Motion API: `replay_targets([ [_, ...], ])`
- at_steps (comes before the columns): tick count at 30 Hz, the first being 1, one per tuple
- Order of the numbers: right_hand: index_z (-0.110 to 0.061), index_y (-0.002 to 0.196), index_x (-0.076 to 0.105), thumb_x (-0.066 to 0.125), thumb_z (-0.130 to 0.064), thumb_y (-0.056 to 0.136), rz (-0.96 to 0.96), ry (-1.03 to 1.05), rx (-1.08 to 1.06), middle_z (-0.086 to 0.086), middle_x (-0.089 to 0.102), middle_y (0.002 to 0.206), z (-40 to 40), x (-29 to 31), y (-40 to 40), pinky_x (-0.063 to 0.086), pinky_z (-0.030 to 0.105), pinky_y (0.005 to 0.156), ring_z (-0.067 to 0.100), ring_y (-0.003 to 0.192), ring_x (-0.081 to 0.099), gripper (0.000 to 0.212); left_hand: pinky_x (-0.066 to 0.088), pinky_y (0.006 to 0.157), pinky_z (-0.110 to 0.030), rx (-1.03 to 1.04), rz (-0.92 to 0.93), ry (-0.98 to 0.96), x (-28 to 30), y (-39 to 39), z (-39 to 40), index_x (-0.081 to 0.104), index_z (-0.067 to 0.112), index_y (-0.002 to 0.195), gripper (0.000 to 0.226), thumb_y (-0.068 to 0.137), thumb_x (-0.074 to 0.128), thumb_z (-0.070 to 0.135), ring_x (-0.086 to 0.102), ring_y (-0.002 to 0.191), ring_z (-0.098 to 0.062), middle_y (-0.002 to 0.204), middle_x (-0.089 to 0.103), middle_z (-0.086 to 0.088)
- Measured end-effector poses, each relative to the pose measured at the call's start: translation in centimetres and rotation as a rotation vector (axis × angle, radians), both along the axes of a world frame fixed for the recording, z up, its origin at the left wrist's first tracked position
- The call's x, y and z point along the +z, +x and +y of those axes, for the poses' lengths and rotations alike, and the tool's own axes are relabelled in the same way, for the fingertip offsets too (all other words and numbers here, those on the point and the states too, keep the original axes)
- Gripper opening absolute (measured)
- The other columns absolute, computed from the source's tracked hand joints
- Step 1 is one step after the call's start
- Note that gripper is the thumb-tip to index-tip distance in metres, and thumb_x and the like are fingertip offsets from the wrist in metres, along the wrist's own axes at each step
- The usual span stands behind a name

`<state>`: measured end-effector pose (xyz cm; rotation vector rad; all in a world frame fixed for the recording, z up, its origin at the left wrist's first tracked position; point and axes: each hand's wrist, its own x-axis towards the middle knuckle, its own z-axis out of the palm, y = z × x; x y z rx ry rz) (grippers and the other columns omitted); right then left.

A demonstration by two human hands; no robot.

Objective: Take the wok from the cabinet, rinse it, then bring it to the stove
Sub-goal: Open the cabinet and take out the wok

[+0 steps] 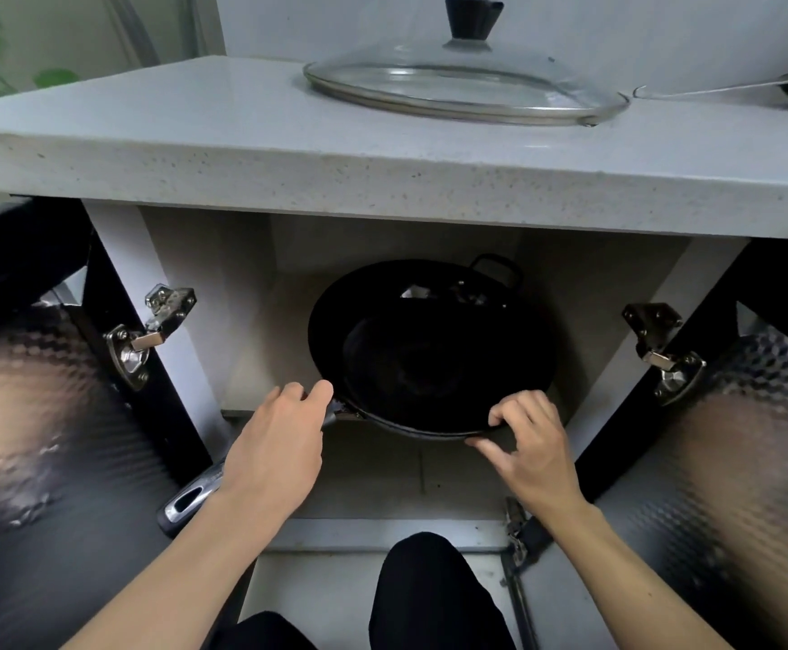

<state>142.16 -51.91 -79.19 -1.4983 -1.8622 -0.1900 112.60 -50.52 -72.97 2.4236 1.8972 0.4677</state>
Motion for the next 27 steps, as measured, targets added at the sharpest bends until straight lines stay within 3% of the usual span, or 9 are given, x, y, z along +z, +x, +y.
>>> replay_targets([
  [4, -0.018, 0.079, 0.050, 0.089, -0.021, 0.064, -0.002, -0.149, -0.006, -0.007, 0.048, 0.081, -1.3, 2.2, -0.6, 0.035, 0.031, 0.072, 0.016, 0.080, 0.044, 0.042, 0.050, 0.066, -0.037, 0.008, -0.005, -0.083, 1.7, 0.1, -0.9, 0.044, 0.019, 0.100, 0.026, 0.084, 0.062, 0.010, 0.046, 0.089, -0.021, 0.089, 0.044, 0.001],
  [8, -0.011, 0.075, 0.054, 0.092, -0.010, 0.056, -0.043, -0.303, 0.015, -0.002, 0.050, 0.076, -4.0, 6.7, -1.0, 0.040, 0.033, 0.066, 0.020, 0.073, 0.048, 0.043, 0.051, 0.072, -0.032, 0.004, 0.025, -0.211, 5.3, -0.2, -3.2, 0.048, 0.019, 0.107, 0.029, 0.084, 0.063, 0.010, 0.046, 0.097, -0.018, 0.096, 0.048, 0.000],
  [15, -0.010, 0.072, 0.057, 0.094, -0.023, 0.057, -0.076, -0.509, 0.052, 0.000, 0.054, 0.073, -8.8, 15.4, -2.1, 0.041, 0.032, 0.062, 0.022, 0.069, 0.053, 0.042, 0.051, 0.080, -0.031, 0.027, 0.066, -0.428, 12.5, -0.7, -7.5, 0.048, 0.021, 0.107, 0.030, 0.084, 0.062, 0.008, 0.047, 0.106, -0.020, 0.100, 0.050, 0.000],
  [20, -0.013, 0.075, 0.056, 0.091, -0.029, 0.062, -0.109, -0.624, 0.111, -0.003, 0.055, 0.075, -11.5, 19.8, -2.6, 0.041, 0.032, 0.063, 0.019, 0.070, 0.051, 0.040, 0.040, 0.060, -0.028, 0.068, 0.079, -0.549, 17.0, -1.5, -10.6, 0.050, 0.023, 0.105, 0.032, 0.082, 0.065, 0.006, 0.051, 0.101, -0.020, 0.098, 0.051, 0.000],
  [23, -0.017, 0.076, 0.053, 0.088, -0.033, 0.066, -0.132, -0.674, 0.134, -0.006, 0.053, 0.077, -13.3, 22.6, -3.1, 0.037, 0.028, 0.065, 0.015, 0.071, 0.046, 0.040, 0.037, 0.057, -0.027, 0.062, 0.102, -0.587, 20.1, -2.1, -12.3, 0.051, 0.023, 0.101, 0.030, 0.081, 0.066, 0.006, 0.051, 0.100, -0.019, 0.097, 0.051, 0.001],
  [27, -0.023, 0.075, 0.042, 0.088, -0.033, 0.066, -0.142, -0.732, 0.155, -0.012, 0.045, 0.076, -15.9, 26.8, -3.5, 0.035, 0.027, 0.065, 0.011, 0.071, 0.041, 0.048, 0.044, 0.057, -0.030, 0.037, 0.117, -0.621, 24.3, -2.8, -15.0, 0.050, 0.023, 0.103, 0.031, 0.081, 0.068, 0.010, 0.050, 0.101, -0.018, 0.095, 0.051, 0.003],
])
